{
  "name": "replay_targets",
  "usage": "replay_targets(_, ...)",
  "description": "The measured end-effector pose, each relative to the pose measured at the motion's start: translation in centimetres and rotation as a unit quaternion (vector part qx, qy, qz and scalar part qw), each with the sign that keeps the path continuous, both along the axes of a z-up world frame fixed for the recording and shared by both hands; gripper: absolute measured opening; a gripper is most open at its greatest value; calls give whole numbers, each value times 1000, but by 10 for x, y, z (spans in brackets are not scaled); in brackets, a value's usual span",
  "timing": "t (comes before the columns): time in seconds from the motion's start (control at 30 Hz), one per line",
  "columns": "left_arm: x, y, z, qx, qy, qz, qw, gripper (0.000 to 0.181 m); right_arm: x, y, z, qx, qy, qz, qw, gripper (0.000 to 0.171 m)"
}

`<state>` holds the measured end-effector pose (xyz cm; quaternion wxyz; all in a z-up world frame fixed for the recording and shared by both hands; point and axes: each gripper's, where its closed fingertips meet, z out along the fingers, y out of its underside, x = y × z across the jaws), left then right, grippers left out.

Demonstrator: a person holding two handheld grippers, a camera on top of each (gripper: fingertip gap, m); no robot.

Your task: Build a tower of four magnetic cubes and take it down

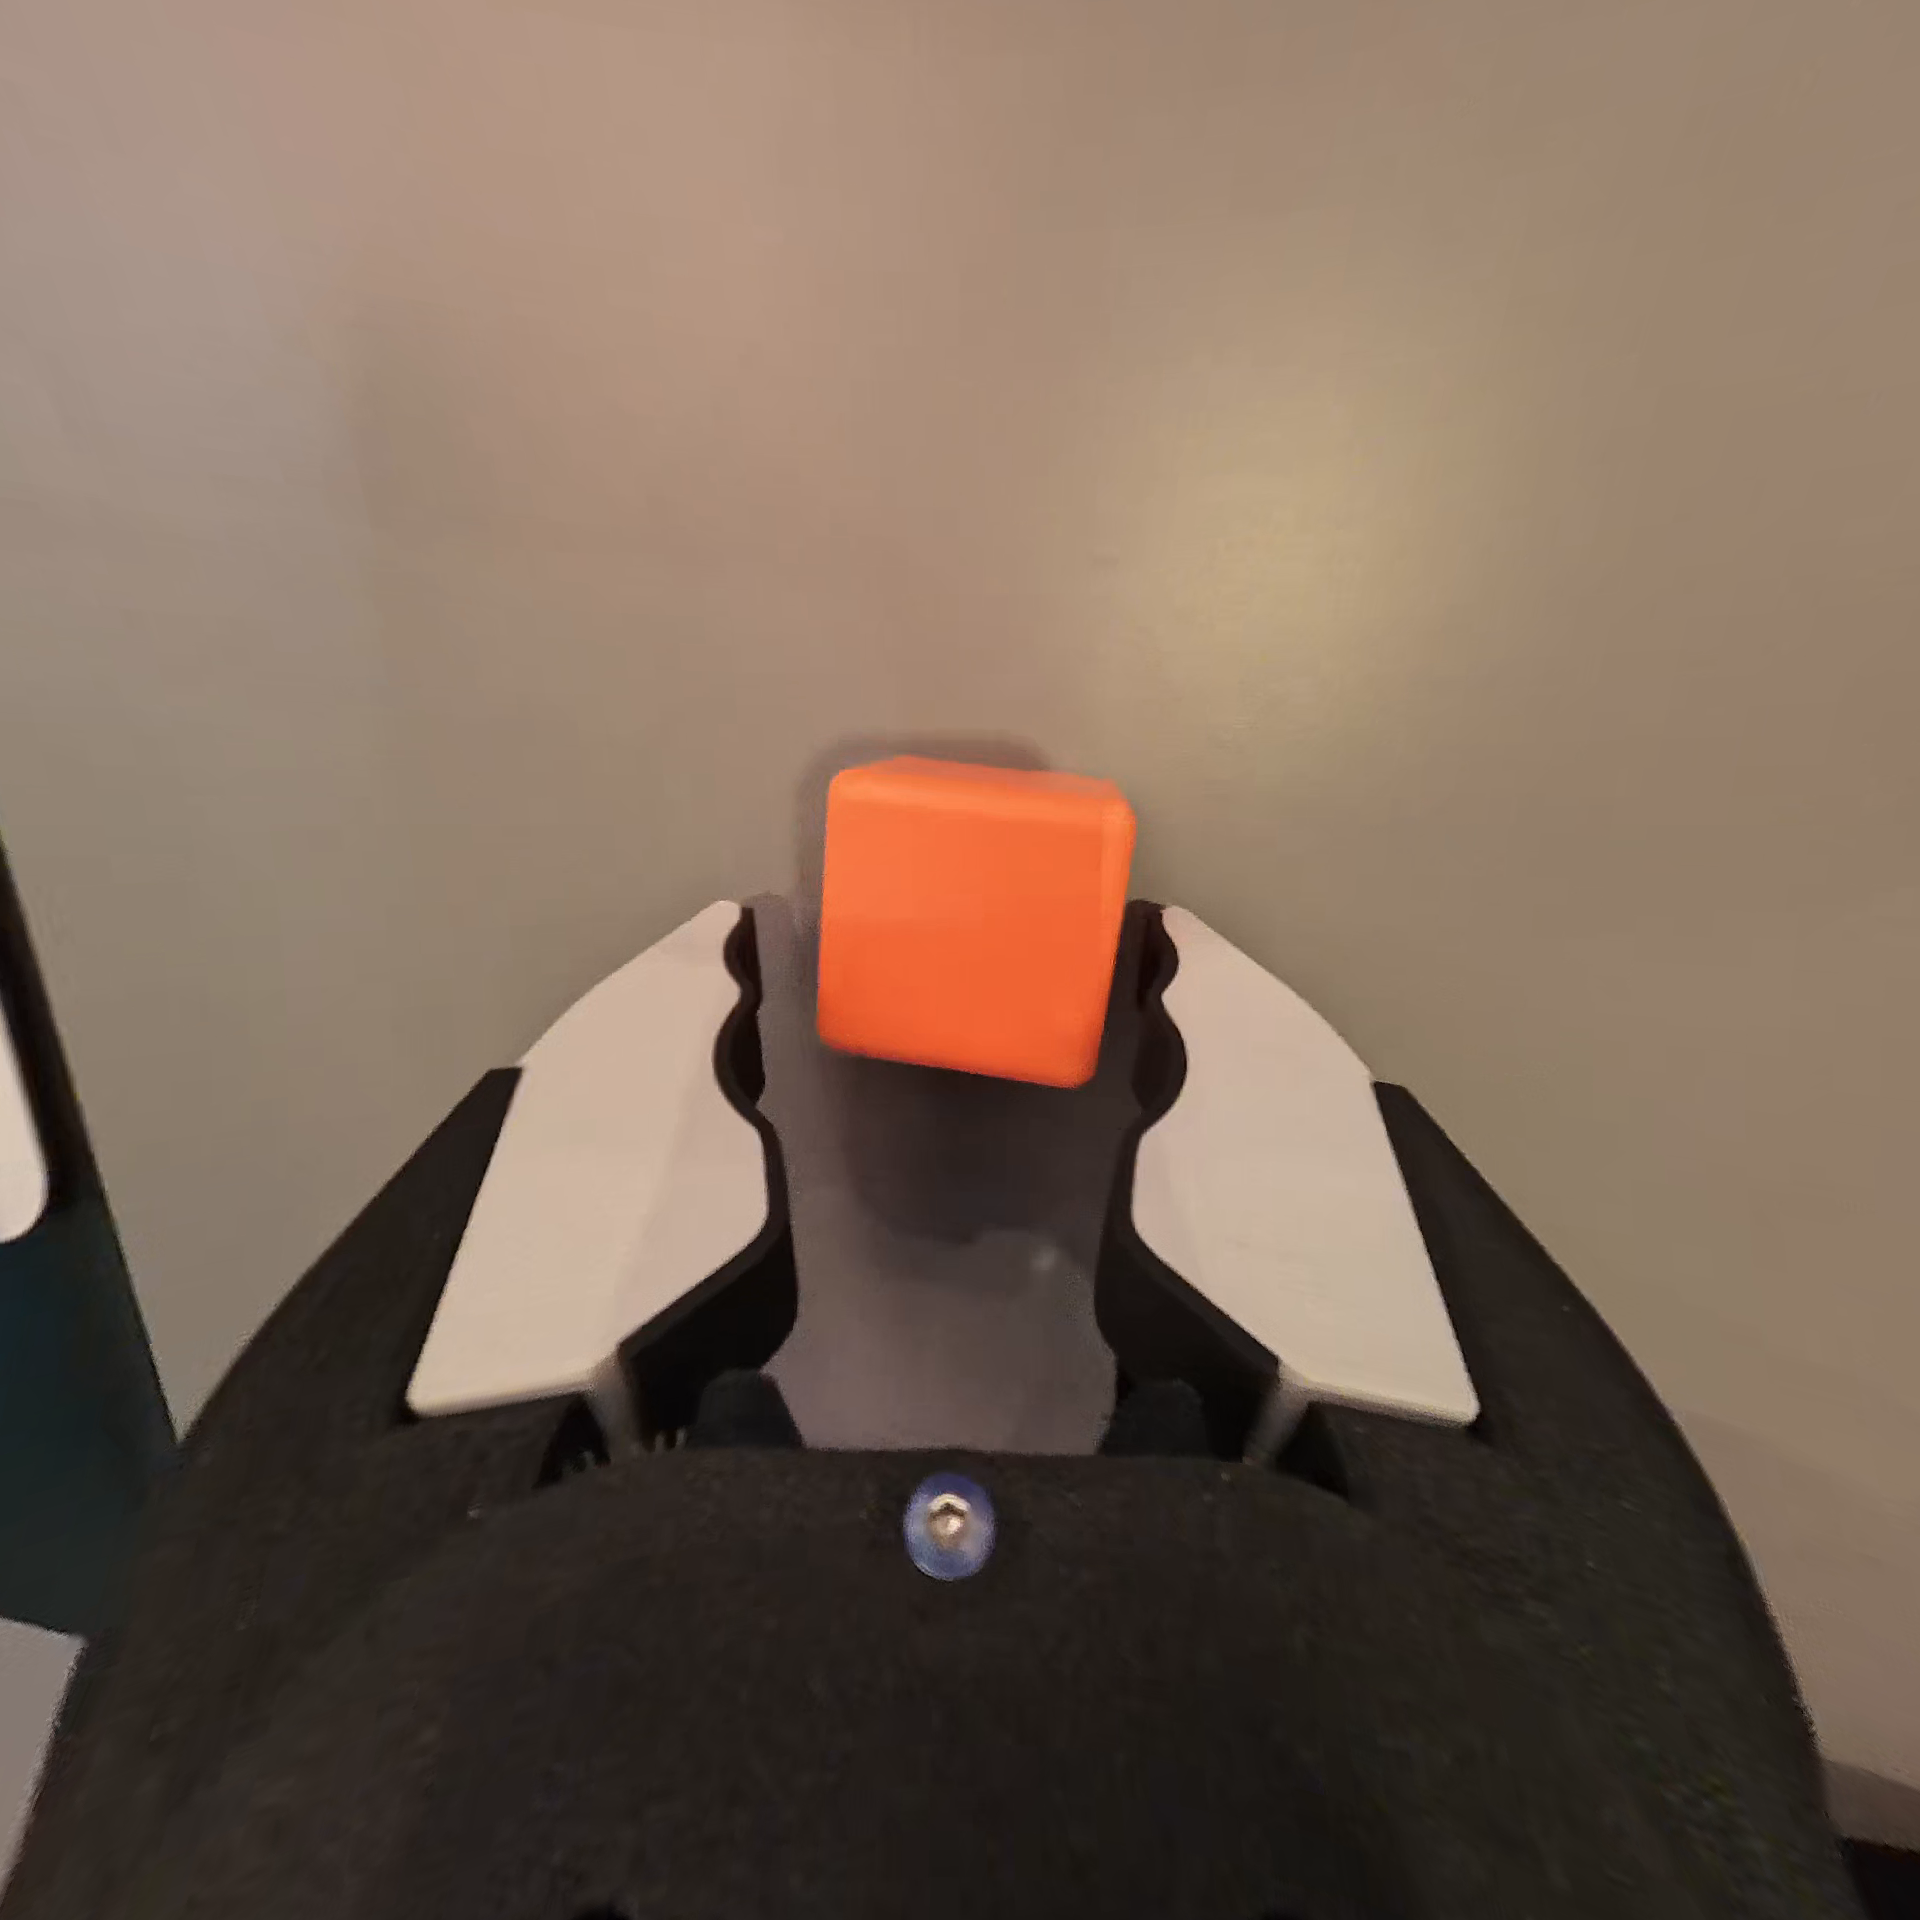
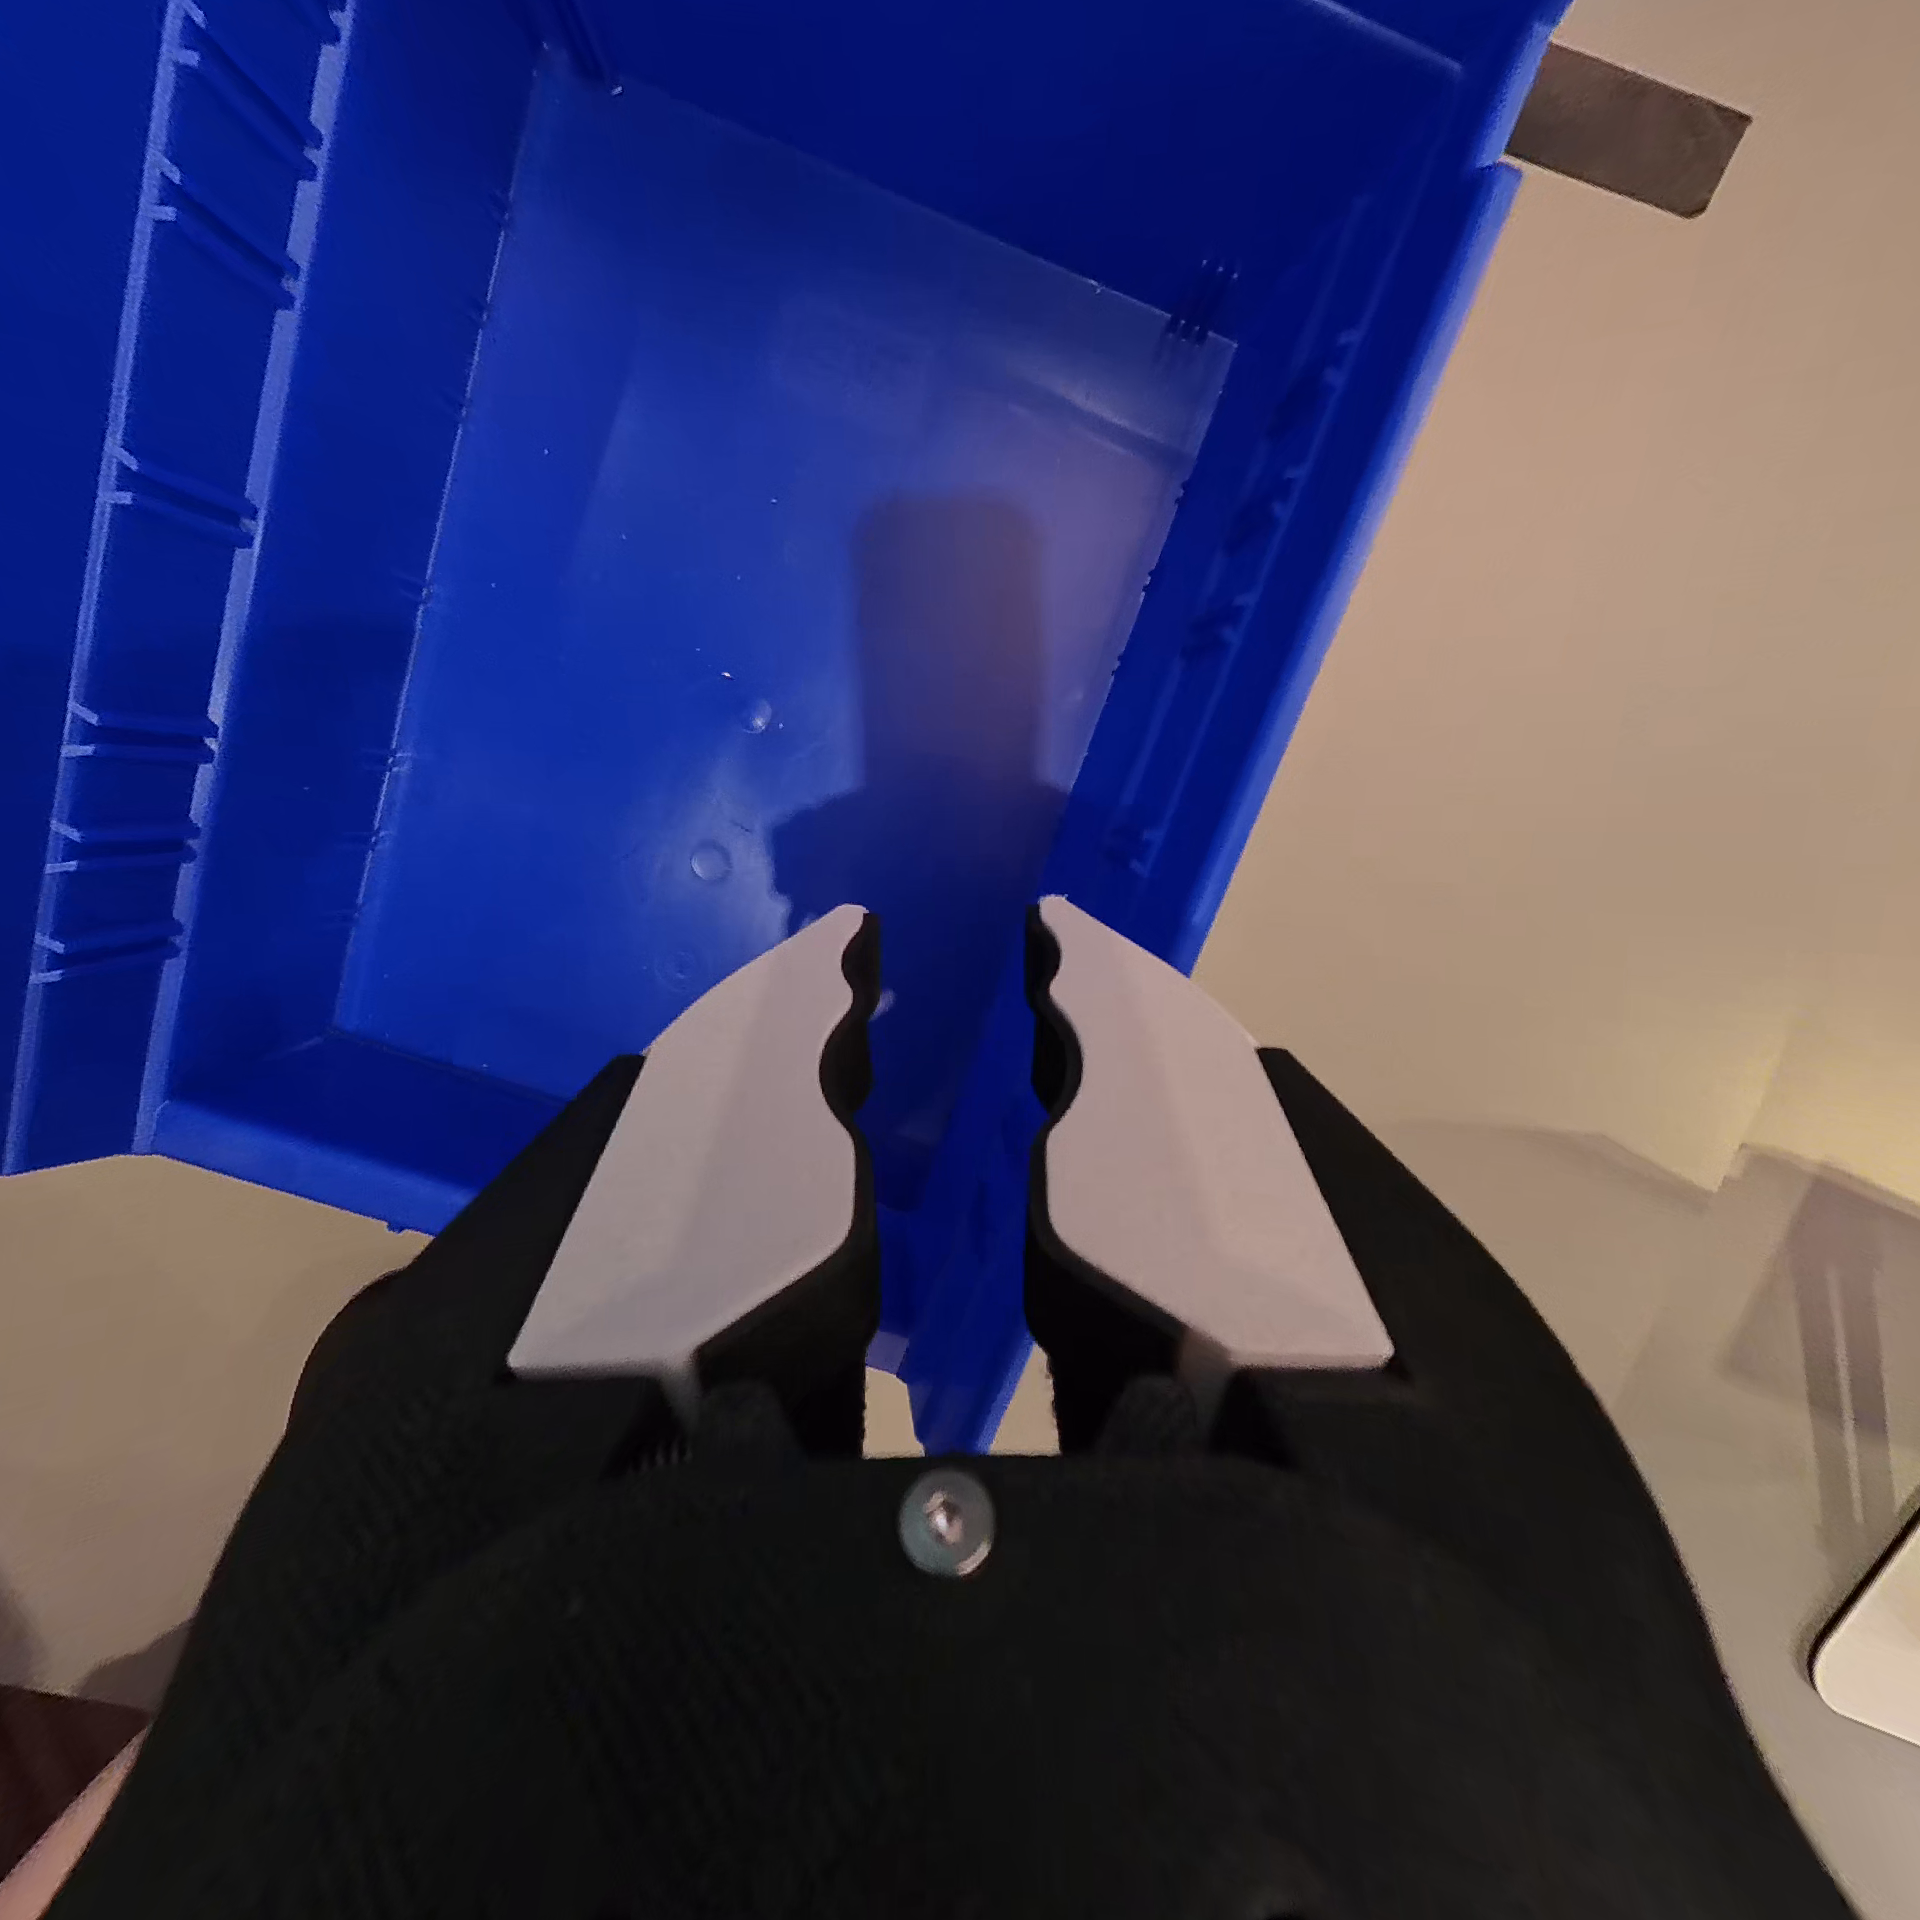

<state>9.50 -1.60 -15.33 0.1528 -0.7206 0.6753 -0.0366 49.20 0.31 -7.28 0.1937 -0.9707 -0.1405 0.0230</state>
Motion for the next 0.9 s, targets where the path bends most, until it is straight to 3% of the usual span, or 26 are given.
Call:
replay_targets(0.1, -1, 1, 29, 36, -42, 23, 998, 71, 3, -1, -1, 0, 3, -4, 1000, 29)
replay_targets(0.2, -29, -4, 91, 124, -100, 93, 983, 69, 4, -2, -1, 0, 5, -6, 1000, 29)
replay_targets(0.27, -69, -7, 135, 202, -115, 146, 962, 59, 5, -2, -1, 1, 3, -8, 1000, 29)
replay_targets(0.33, -132, -5, 174, 284, -56, 214, 933, 59, 3, -1, -1, 2, 6, -7, 1000, 29)
replay_targets(0.43, -215, -15, 201, 295, -26, 344, 891, 59, 2, -2, -3, -5, -3, -3, 1000, 29)
replay_targets(0.6, -300, -26, 146, 168, -40, 505, 845, 59, 0, 0, -5, -10, -17, -4, 1000, 29)
replay_targets(0.7, -333, -19, 109, 121, -14, 544, 830, 56, -1, 0, -9, -20, -24, -2, 999, 29)
replay_targets(0.8, -331, -18, 75, 45, -43, 554, 830, 53, -2, -2, -14, -30, -29, 0, 999, 29)
replay_targets(0.9, -342, -20, 58, 24, -9, 564, 826, 59, 0, -3, -17, -37, -40, 2, 998, 29)
